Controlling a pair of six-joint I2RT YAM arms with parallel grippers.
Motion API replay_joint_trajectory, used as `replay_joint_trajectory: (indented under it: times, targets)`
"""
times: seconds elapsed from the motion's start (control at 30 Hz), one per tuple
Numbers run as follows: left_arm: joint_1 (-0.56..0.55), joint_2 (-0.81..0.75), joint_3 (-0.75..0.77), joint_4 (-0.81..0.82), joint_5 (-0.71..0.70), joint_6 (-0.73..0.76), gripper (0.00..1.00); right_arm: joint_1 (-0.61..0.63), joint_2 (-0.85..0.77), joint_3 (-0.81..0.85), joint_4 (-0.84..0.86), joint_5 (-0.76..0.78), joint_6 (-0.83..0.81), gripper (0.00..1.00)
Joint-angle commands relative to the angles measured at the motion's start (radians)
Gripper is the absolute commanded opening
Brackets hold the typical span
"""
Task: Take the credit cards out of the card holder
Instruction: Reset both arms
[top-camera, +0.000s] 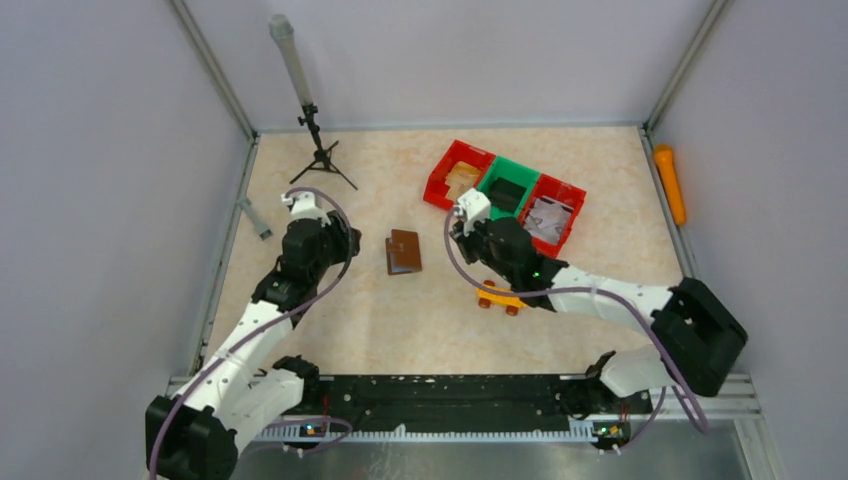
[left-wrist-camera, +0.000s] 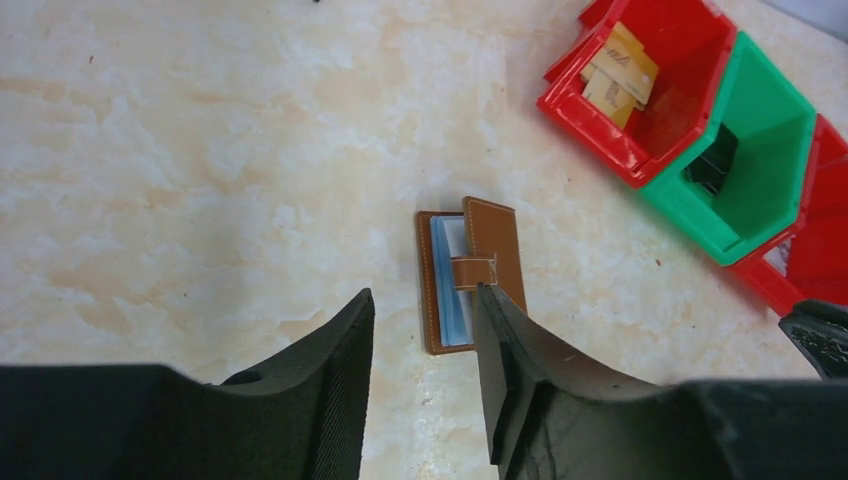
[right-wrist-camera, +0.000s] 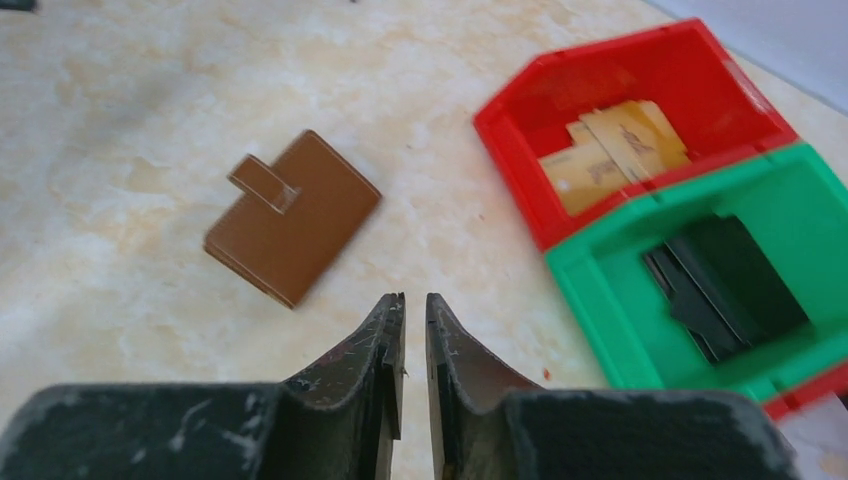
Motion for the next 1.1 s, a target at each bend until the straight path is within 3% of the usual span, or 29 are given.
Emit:
replay_joint_trajectory:
  times: [0.0, 0.13, 0.27, 0.33, 0.4, 0.57, 0.67, 0.77, 0.9, 1.07]
  targets:
    - [0.003, -0.075, -0.038, 0.123, 0.041, 0.048, 0.47, -0.045, -0.181, -0.140, 0.061, 0.120, -0.011, 0.19]
    - [0.002, -0.163, -0.104, 0.198, 0.023, 0.069, 0.59, -0.106, -0.353, -0.290, 0.075, 0.205, 0.010, 0.31]
    - [0.002, -0.217, -0.182, 0.294, -0.026, 0.116, 0.70, -0.136, -0.473, -0.405, 0.100, 0.398, 0.020, 0.63]
    - [0.003, -0.214, -0.214, 0.332, -0.104, 0.116, 0.87, -0.155, -0.503, -0.438, 0.127, 0.514, 0.026, 0.79]
    - [0.002, -0.193, -0.239, 0.370, -0.195, 0.125, 0.91, -0.206, -0.511, -0.447, 0.121, 0.590, 0.081, 0.89]
    - [0.002, -0.133, -0.331, 0.560, -0.280, 0.260, 0.97, -0.420, -0.461, -0.415, 0.036, 0.561, 0.242, 0.94]
    - [0.018, -0.061, -0.343, 0.634, -0.381, 0.328, 0.98, -0.514, -0.421, -0.412, 0.035, 0.549, 0.246, 0.94]
    - [0.071, -0.001, -0.304, 0.595, -0.447, 0.330, 0.99, -0.566, -0.397, -0.459, 0.128, 0.517, 0.245, 0.94]
    - [0.151, 0.086, -0.371, 0.792, -0.420, 0.363, 0.99, -0.596, -0.313, -0.467, 0.193, 0.555, 0.212, 0.95]
    - [0.220, 0.271, -0.347, 0.880, -0.379, 0.361, 0.99, -0.603, -0.215, -0.500, 0.378, 0.577, 0.164, 0.97]
